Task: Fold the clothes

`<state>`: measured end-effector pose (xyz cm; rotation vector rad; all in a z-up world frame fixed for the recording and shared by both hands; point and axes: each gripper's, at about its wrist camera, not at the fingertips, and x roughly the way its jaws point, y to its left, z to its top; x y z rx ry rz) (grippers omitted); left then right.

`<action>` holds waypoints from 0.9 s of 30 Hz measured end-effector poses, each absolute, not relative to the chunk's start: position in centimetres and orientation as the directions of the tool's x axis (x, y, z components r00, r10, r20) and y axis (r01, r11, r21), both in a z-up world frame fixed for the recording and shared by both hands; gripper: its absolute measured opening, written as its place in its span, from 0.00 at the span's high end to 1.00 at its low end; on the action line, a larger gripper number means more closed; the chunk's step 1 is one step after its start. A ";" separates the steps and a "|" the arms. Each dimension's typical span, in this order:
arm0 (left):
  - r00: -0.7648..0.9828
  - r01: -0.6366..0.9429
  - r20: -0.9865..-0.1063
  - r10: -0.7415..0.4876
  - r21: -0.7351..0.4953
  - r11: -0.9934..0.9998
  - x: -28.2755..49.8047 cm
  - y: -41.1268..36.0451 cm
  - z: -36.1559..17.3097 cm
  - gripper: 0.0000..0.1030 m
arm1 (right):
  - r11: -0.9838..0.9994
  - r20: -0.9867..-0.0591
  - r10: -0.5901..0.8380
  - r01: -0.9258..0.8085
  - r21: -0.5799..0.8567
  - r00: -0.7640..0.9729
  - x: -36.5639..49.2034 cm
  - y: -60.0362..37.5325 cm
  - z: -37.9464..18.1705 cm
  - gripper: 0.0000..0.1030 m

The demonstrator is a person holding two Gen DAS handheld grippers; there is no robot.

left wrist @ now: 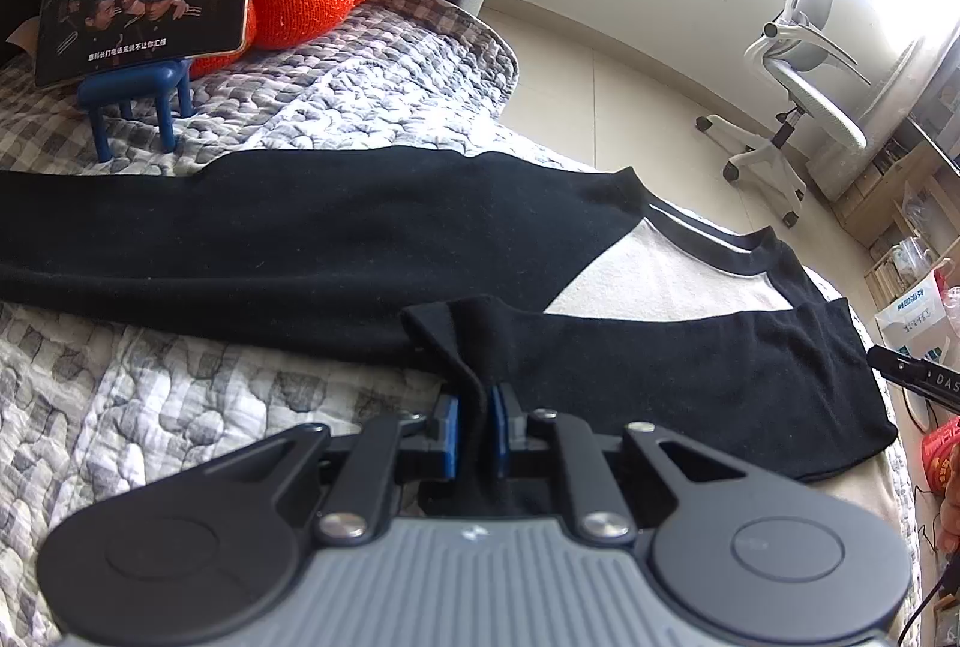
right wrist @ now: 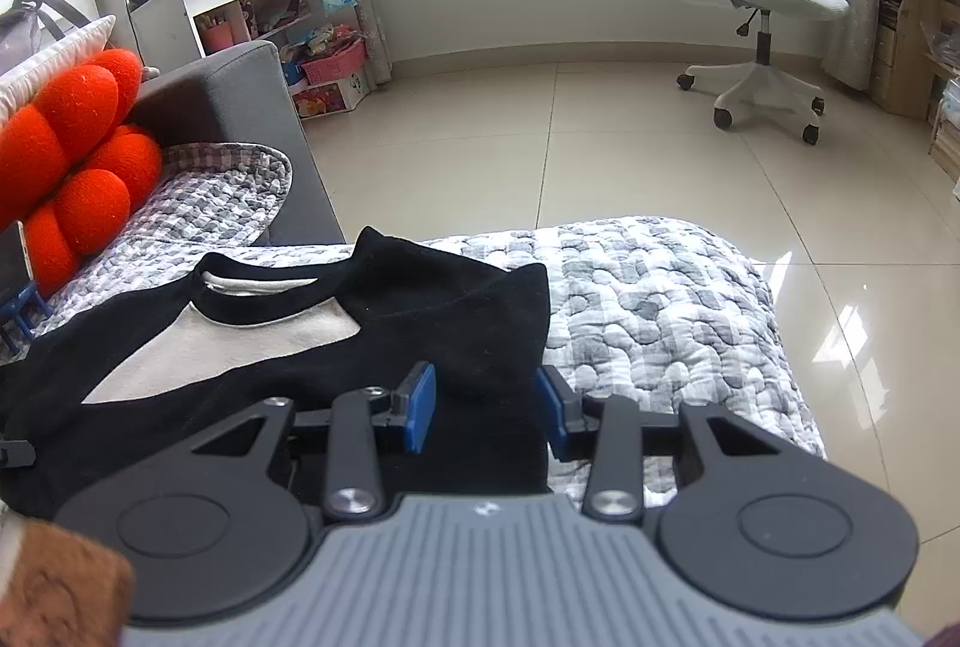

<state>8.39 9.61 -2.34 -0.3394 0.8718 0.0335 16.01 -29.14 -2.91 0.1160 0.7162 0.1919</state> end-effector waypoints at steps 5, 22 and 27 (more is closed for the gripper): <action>0.658 -0.166 -0.745 -0.110 -0.286 0.944 8.1 9.6 -2.0 0.89 | 0.977 -0.633 0.207 -0.122 0.176 0.746 16.0 -29.4 -2.8 0.60; 0.648 -0.159 -0.754 -0.111 -0.277 0.948 8.3 9.1 -2.4 0.87 | 0.976 -0.623 0.190 -0.077 0.204 0.758 16.0 -30.6 -2.6 0.60; 0.660 -0.145 -0.743 -0.115 -0.275 0.951 8.0 8.8 -2.0 0.88 | 0.972 -0.605 0.209 -0.095 0.216 0.769 16.2 -30.9 -2.4 0.60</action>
